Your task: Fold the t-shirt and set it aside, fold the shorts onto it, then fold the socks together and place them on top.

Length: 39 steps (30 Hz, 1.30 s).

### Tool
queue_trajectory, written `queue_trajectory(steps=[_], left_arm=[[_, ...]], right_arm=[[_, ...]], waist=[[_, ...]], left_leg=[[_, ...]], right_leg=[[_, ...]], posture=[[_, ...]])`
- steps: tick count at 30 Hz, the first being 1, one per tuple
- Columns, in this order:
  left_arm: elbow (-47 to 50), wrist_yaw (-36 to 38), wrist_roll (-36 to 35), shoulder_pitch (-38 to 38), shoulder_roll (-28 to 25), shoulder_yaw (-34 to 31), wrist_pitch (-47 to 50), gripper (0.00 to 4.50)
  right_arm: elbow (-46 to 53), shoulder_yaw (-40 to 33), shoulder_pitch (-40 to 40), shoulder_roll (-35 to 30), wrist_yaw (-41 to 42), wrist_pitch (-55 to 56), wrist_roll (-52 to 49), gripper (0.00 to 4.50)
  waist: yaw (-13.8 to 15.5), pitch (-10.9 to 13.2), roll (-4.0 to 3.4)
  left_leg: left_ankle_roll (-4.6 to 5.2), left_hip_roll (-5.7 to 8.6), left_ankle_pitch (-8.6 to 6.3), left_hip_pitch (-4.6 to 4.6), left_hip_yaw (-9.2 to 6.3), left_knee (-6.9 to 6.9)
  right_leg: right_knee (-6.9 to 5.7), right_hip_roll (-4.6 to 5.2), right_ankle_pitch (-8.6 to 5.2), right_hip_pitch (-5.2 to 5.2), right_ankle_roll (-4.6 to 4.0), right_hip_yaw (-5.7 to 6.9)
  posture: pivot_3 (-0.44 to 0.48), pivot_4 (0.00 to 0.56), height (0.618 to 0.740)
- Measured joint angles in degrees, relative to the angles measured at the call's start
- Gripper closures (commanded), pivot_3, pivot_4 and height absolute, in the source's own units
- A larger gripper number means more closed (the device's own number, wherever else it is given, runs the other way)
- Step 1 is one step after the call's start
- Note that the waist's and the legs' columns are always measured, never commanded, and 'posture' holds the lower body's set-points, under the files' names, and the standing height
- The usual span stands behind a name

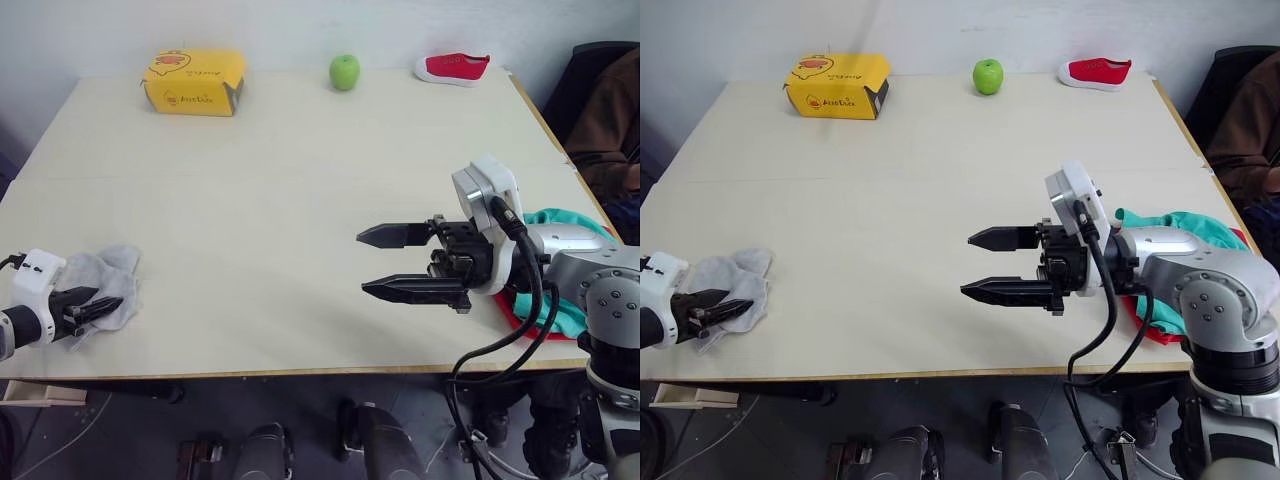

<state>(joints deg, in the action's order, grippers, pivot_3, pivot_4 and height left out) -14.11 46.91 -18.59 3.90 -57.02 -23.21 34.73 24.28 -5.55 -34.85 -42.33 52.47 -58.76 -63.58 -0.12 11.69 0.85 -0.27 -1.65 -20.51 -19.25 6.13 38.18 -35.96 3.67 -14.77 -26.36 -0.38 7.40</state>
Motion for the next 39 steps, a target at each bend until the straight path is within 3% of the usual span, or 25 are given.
queue_trajectory(steps=[5,11,18,20,25,31,35,39], left_arm=[[6.0,-0.7,-0.7,-2.5,0.3,-1.0,4.4,4.5],[11.2,-2.9,-1.8,-2.9,1.5,-2.0,10.4,4.5],[24.7,-9.4,-5.0,-0.6,7.1,-1.4,24.3,4.5],[29.4,-13.5,-6.1,2.8,11.0,-0.3,30.4,4.5],[41.3,-23.8,-9.5,17.4,28.8,1.3,53.2,4.5],[41.7,-37.3,-10.5,25.2,42.3,4.8,57.9,4.5],[38.6,-42.3,-10.6,28.0,44.2,8.5,57.9,4.5],[35.0,-44.4,-10.9,29.6,47.0,10.2,57.8,3.39]], right_arm=[[0.2,0.0,0.6,-0.1,-0.2,0.2,0.1,0.0],[0.1,0.0,0.6,-0.3,0.4,0.3,0.4,0.0],[0.1,0.0,0.6,-0.4,0.9,0.4,0.5,0.0],[0.1,0.0,0.6,-0.5,0.9,0.4,0.5,0.0],[0.3,0.2,1.8,-0.7,0.6,0.5,0.4,0.0],[0.6,0.3,2.9,-0.5,0.3,1.1,0.4,0.0],[1.0,0.6,2.9,-0.1,0.0,1.3,0.4,0.0],[1.3,1.0,3.6,0.7,-1.4,2.0,1.5,0.0]], waist=[[0.0,0.0,-0.05],[0.0,0.0,-0.06],[0.8,0.0,-0.04],[1.5,0.0,-0.02],[1.7,-0.2,0.37],[1.2,-0.2,0.45],[1.4,-0.2,0.44],[1.6,-0.2,0.45]], left_leg=[[0.0,0.0,0.0,0.02,0.04,0.0],[0.01,0.01,-0.01,0.02,0.05,0.0],[0.04,0.05,0.0,0.02,0.04,0.05],[0.05,0.07,0.03,0.0,0.03,0.11],[0.05,0.04,0.03,-0.31,-0.08,0.67],[0.0,0.0,0.0,-0.21,-0.02,0.73],[-0.02,0.01,0.01,-0.16,-0.02,0.79],[-0.01,0.01,0.01,-0.2,-0.02,0.84]], right_leg=[[-0.01,0.0,0.0,0.0,0.0,-0.04],[-0.01,0.0,0.0,0.0,0.0,-0.07],[-0.02,0.02,0.01,0.05,0.02,-0.07],[-0.06,0.02,0.03,0.05,0.04,-0.09],[-0.12,-0.06,0.11,0.09,0.17,-0.04],[-0.26,-0.15,0.13,0.11,0.2,-0.09],[-0.19,-0.15,0.13,0.15,0.2,-0.12],[-0.17,-0.14,0.13,0.16,0.2,-0.11]], posture=[[0.0,0.15,0.74],[0.0,0.15,0.74],[0.0,0.15,0.74],[0.0,0.15,0.74],[0.0,0.15,0.74],[0.0,0.15,0.74],[0.0,0.15,0.74],[0.0,0.15,0.74]])
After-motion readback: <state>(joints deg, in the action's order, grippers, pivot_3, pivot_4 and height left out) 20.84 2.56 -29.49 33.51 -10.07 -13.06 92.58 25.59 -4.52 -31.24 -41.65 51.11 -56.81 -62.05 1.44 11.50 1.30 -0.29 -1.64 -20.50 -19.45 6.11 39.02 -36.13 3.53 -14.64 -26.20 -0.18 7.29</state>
